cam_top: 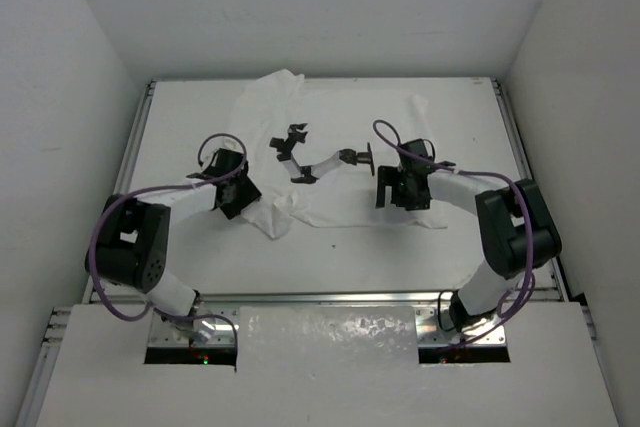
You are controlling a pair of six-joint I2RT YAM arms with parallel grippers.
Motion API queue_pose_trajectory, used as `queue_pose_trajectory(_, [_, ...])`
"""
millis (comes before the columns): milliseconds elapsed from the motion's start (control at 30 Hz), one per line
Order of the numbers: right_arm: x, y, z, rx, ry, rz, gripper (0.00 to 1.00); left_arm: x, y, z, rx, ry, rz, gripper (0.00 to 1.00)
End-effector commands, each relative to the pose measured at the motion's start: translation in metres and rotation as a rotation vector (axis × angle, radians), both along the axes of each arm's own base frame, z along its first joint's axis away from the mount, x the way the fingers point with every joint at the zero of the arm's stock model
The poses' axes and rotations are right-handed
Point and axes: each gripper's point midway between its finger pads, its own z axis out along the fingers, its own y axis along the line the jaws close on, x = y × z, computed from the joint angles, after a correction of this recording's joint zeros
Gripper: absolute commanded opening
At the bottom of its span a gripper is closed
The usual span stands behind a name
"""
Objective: Fold and stack the t-shirts
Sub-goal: Flatten out the tshirt
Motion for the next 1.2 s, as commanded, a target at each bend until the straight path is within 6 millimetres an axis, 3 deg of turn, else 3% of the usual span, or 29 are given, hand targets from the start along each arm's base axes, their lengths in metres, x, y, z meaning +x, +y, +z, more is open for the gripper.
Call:
queue_pose_trajectory(0, [-0.016,-0.004,-0.025,0.003,0.084,-0.057,0.9,0.006,-0.012,-0.009,-0.03,-0.016,-0.041,0.51])
queue_pose_trajectory(67, [-0.034,-0.003,-0.037,0.03,0.126,-0.075,0.9,-0.007,-0.011,-0.018,-0.037,-0.001,-0.045,0.21])
queue_pose_trajectory(133, [-0.051,-0.001,-0.045,0.055,0.166,-0.087,0.91,-0.017,-0.009,-0.024,-0.035,0.02,-0.051,0.13])
queue_pose_trajectory(167, [-0.057,-0.002,-0.047,0.06,0.176,-0.095,0.9,-0.022,-0.009,-0.023,-0.042,0.027,-0.049,0.0])
queue_pose_trajectory(200, [-0.057,-0.001,-0.046,0.073,0.155,-0.101,0.9,-0.025,-0.005,-0.023,-0.028,0.032,-0.034,0.0])
queue_pose_trajectory(233, [-0.07,-0.004,-0.045,0.082,0.156,-0.119,0.9,-0.034,-0.003,-0.026,-0.029,0.05,-0.025,0.0])
queue_pose_trajectory(333, [-0.089,-0.017,-0.045,0.049,0.144,-0.155,0.91,-0.044,0.002,-0.009,-0.033,0.009,0.006,0.0])
queue_pose_trajectory(467, [-0.097,-0.022,-0.032,0.053,0.1,-0.147,0.91,-0.06,0.015,-0.002,0.002,-0.008,0.036,0.0])
queue_pose_trajectory(500, [-0.096,-0.019,-0.031,0.071,0.089,-0.134,0.91,-0.059,0.018,0.0,0.014,-0.02,0.042,0.03])
queue_pose_trajectory(567, [-0.094,-0.012,-0.026,0.104,0.08,-0.102,0.91,-0.056,0.021,0.01,0.027,-0.061,0.039,0.21])
queue_pose_trajectory(600, [-0.09,-0.009,-0.024,0.113,0.072,-0.088,0.91,-0.054,0.02,0.014,0.026,-0.075,0.035,0.33])
queue_pose_trajectory(633, [-0.082,-0.006,-0.017,0.122,0.053,-0.079,0.93,-0.049,0.02,0.02,0.031,-0.109,0.009,0.66])
queue_pose_trajectory(700, [-0.07,-0.001,-0.01,0.133,0.027,-0.042,0.94,-0.044,0.018,0.03,0.033,-0.126,-0.006,0.83])
queue_pose_trajectory(767, [-0.065,0.002,-0.005,0.138,0.014,-0.033,0.94,-0.043,0.022,0.042,0.068,-0.138,-0.019,0.86])
queue_pose_trajectory(867, [-0.057,0.012,0.012,0.188,-0.048,-0.006,0.95,-0.04,0.023,0.08,0.086,-0.248,-0.054,0.86])
queue_pose_trajectory(900, [-0.055,0.012,0.016,0.187,-0.068,-0.006,0.96,-0.04,0.018,0.098,0.065,-0.325,-0.069,0.85])
queue_pose_trajectory(933, [-0.054,0.011,0.02,0.18,-0.082,-0.013,0.96,-0.042,0.012,0.103,0.054,-0.354,-0.108,0.78])
queue_pose_trajectory(967, [-0.056,0.007,0.022,0.165,-0.084,-0.025,0.96,-0.046,0.0,0.105,0.033,-0.369,-0.15,0.77])
queue_pose_trajectory(1067, [-0.059,-0.004,0.034,0.116,-0.116,-0.039,0.97,-0.062,0.0,0.083,0.062,-0.269,-0.16,0.76])
queue_pose_trajectory(1133, [-0.063,-0.006,0.04,0.11,-0.126,-0.027,0.97,-0.067,-0.017,0.072,0.02,-0.226,-0.224,0.76])
queue_pose_trajectory(1167, [-0.064,-0.008,0.041,0.106,-0.128,-0.026,0.97,-0.07,-0.034,0.073,-0.002,-0.232,-0.283,0.76])
